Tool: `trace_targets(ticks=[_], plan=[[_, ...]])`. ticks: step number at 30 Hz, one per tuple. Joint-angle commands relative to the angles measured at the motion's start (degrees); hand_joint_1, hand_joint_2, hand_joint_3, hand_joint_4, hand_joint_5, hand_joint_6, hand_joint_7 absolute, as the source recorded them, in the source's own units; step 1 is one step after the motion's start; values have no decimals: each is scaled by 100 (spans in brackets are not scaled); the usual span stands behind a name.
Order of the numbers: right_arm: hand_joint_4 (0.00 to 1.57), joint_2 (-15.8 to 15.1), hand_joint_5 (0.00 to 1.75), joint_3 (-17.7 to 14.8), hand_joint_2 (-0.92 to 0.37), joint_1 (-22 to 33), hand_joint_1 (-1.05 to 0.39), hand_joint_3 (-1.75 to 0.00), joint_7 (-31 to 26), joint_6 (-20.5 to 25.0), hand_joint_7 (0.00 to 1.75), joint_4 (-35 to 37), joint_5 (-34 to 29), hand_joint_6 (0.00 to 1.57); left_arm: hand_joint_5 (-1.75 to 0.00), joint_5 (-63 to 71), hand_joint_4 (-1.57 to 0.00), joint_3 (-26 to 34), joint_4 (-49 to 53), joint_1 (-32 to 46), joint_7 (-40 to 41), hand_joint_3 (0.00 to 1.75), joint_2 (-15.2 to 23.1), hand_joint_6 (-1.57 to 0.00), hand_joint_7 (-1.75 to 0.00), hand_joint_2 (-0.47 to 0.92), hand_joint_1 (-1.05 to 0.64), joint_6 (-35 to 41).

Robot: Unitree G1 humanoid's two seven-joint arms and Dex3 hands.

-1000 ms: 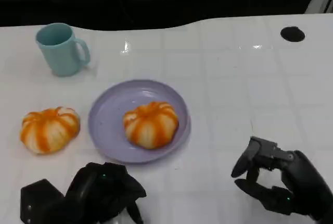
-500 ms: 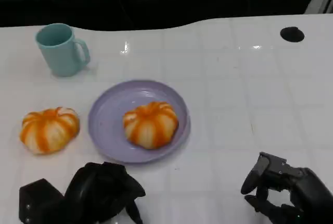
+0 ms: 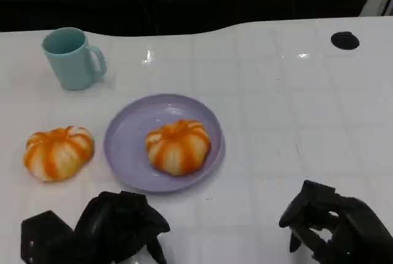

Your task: Grasp the bread from the table and place it into the plate.

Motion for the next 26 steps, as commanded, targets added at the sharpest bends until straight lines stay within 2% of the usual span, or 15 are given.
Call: trace_targets(ticks=[1, 10, 26], plan=[[67, 17, 163, -111, -92, -2, -47, -44, 38, 230, 129, -75, 116, 71, -89, -32, -150, 38, -63, 31, 5, 1, 87, -157, -46, 81, -105, 22], [67, 37, 165, -117, -90, 43, -47, -45, 33, 412, 131, -191, 60, 70, -91, -16, -150, 31, -130, 75, 27, 1, 104, -157, -46, 81, -105, 43], [66, 90, 165, -178, -92, 36, -47, -43, 61, 368, 130, -177, 20, 69, -91, -15, -149, 40, -140, 85, 38, 1, 113, -157, -46, 81, -105, 68]])
